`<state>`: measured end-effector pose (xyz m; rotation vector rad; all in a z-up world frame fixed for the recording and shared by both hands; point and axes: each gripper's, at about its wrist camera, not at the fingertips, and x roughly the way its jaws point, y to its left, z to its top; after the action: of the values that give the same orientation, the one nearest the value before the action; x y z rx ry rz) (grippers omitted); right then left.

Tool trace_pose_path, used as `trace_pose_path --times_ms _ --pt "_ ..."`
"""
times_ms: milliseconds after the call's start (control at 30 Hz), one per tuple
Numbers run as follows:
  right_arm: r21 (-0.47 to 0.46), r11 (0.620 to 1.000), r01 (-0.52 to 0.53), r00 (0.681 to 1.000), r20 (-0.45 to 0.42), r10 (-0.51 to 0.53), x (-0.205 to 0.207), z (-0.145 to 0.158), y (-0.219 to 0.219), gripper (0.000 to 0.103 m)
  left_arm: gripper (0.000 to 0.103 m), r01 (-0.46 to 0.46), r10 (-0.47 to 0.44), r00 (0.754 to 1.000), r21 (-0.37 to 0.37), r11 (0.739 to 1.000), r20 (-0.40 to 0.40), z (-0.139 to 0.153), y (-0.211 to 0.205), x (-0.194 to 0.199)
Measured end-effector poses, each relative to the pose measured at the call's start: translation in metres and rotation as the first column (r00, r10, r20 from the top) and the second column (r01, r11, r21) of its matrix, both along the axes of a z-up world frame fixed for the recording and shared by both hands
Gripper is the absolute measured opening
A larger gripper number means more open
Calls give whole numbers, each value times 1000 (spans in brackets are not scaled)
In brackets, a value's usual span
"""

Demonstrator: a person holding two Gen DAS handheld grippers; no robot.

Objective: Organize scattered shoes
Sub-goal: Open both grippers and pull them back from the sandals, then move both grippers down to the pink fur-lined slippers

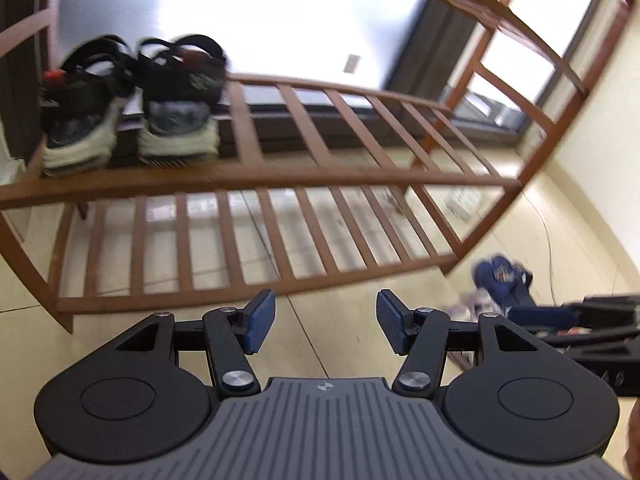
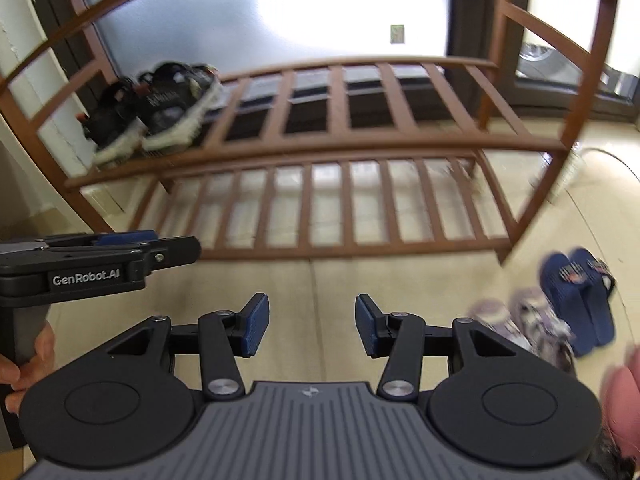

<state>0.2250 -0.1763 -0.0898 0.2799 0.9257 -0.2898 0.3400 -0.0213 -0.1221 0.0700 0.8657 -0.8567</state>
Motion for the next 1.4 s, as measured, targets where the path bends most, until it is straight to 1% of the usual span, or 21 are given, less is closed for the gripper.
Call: trace_pose_path --times_ms 67,133,200,267,367,433,500,600,700,833,900,1000,1067,1100,1167,1200,1300,1400 --pt "-1 1000 5 1000 -27 -6 -19 -7 -7 56 60 40 -40 999 25 999 -5 -13 -4 -18" --pt "-4 1000 7 999 -49 -7 -35 -15 -10 56 60 72 -72 997 34 997 -6 -22 -4 -31" --pt "1 1000 1 997 -76 -1 -51 -23 -13 56 60 107 -107 994 43 993 3 -33 -2 -46" --pt "4 1000 -5 995 -97 6 -65 -30 -14 56 60 140 -142 990 70 988 17 -50 0 -63" --pt "8 1000 -19 993 -121 19 -90 -48 -12 57 60 167 -167 986 78 983 -9 -69 8 -79" --pt "12 1000 -27 992 -125 28 -103 -56 -12 57 60 185 -185 983 77 980 -12 -80 15 -92" --pt "16 999 -35 991 -126 37 -116 -65 -9 58 60 223 -224 975 76 972 -3 -90 24 -109" --pt "10 998 -60 990 -128 61 -144 -83 0 60 60 290 -293 956 76 954 21 -102 36 -133" --pt "26 998 -59 988 -139 62 -162 -95 5 61 60 354 -357 934 86 931 24 -114 45 -152" --pt "38 998 -50 985 -163 56 -184 -111 10 61 60 406 -408 913 91 909 0 -127 55 -170" --pt "43 999 -32 984 -173 39 -196 -118 12 61 60 424 -425 905 102 900 -15 -132 55 -174" --pt "51 999 -2 982 -188 11 -212 -128 13 61 60 465 -464 885 112 878 -38 -139 55 -182" --pt "56 998 16 980 -199 -5 -221 -135 12 61 60 507 -505 862 108 855 -47 -142 54 -189" --pt "57 998 24 979 -205 -12 -226 -139 13 61 60 521 -519 853 103 847 -49 -142 54 -191" --pt "59 998 33 977 -213 -19 -231 -142 12 61 60 564 -561 826 83 822 -62 -143 53 -198" --pt "60 997 38 976 -218 -24 -234 -145 12 61 60 575 -571 818 79 814 -68 -144 52 -199" --pt "64 997 49 971 -236 -33 -240 -152 11 62 60 624 -619 781 78 777 -84 -147 50 -210" --pt "69 996 52 967 -252 -32 -244 -156 10 65 60 649 -641 760 92 755 -107 -152 49 -216"
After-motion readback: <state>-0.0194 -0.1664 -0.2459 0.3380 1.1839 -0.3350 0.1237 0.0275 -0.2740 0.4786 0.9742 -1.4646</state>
